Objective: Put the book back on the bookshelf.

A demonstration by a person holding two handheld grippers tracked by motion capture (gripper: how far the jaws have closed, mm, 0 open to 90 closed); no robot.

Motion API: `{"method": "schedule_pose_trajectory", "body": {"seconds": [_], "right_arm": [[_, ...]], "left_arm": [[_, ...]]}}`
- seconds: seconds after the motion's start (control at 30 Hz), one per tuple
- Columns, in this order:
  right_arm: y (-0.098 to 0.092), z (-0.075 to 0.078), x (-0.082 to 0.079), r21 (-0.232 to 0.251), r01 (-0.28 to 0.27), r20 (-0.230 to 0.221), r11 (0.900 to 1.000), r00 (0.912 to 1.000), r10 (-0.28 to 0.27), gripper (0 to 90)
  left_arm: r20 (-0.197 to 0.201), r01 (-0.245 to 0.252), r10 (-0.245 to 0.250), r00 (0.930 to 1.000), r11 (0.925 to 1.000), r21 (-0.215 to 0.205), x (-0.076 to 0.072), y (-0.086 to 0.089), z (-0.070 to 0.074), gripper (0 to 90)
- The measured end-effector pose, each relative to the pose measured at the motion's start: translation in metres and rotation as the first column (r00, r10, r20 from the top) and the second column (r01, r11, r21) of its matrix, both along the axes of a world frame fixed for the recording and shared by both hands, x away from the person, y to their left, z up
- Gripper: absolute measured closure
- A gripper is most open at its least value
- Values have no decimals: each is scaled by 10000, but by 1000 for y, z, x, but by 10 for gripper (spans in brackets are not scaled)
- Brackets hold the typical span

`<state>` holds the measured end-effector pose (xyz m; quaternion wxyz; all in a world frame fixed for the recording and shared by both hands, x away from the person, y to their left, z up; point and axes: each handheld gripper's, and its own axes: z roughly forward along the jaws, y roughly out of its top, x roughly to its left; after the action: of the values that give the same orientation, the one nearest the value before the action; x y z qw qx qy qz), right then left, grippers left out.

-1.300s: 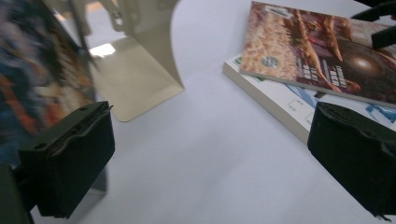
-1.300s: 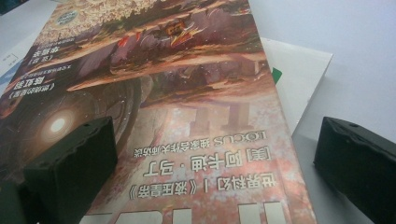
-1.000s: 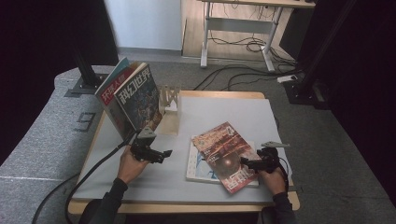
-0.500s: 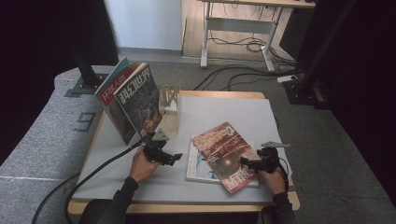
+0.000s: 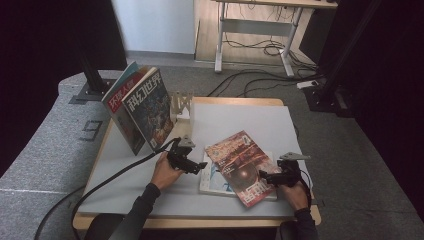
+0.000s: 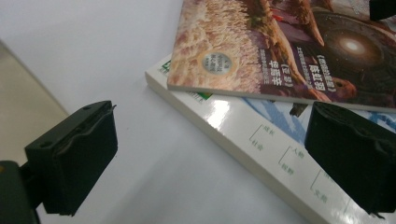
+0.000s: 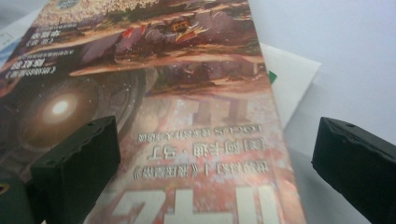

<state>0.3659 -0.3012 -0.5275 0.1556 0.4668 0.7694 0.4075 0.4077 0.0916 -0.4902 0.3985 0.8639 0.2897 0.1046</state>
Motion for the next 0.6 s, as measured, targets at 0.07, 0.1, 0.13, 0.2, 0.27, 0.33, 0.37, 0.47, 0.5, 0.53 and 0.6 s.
{"method": "schedule_pose_trajectory", "body": {"seconds": [0.07, 0.1, 0.13, 0.2, 0.27, 0.33, 0.37, 0.47, 0.5, 0.53, 0.6], "right_arm": [[-2, 1, -3, -150, 57, 88, 9999, 9999, -55, 7], [-3, 2, -5, -207, 75, 129, 9998, 9999, -72, 7], [-5, 2, -6, -269, 104, 166, 9996, 9998, -99, 7], [-7, 3, -9, -414, 175, 231, 9990, 9996, -165, 7], [-10, 5, -13, -559, 240, 282, 9981, 9994, -225, 7], [-12, 6, -16, -658, 273, 318, 9975, 9992, -253, 8], [-13, 6, -17, -686, 294, 316, 9972, 9991, -273, 8], [-17, 7, -22, -796, 377, 372, 9961, 9987, -348, 8], [-18, 8, -23, -839, 403, 380, 9957, 9986, -372, 9], [-19, 8, -25, -861, 431, 401, 9954, 9984, -397, 9], [-21, 9, -28, -929, 459, 442, 9946, 9981, -420, 9]], "left_arm": [[8, 69, -69, 10000, 10000, -16, 2, -4, 0, 27], [29, 75, -75, 10000, 9999, -96, 3, -6, 1, 28], [-3, 104, -104, 9999, 9999, -137, 5, -8, 1, 35], [53, 143, -143, 9999, 9998, -114, 7, -13, 2, 35], [102, 193, -192, 9998, 9997, -124, 8, -17, 3, 35], [75, 274, -273, 9996, 9995, -128, 11, -22, 4, 37], [111, 300, -299, 9995, 9995, -100, 12, -24, 4, 36], [91, 350, -348, 9994, 9990, -265, 16, -31, 3, 42], [22, 368, -368, 9993, 9990, -253, 17, -33, 3, 42], [50, 352, -351, 9994, 9992, -186, 18, -35, 2, 39], [56, 458, -458, 9989, 9990, -10, 20, -40, 1, 38]]}}
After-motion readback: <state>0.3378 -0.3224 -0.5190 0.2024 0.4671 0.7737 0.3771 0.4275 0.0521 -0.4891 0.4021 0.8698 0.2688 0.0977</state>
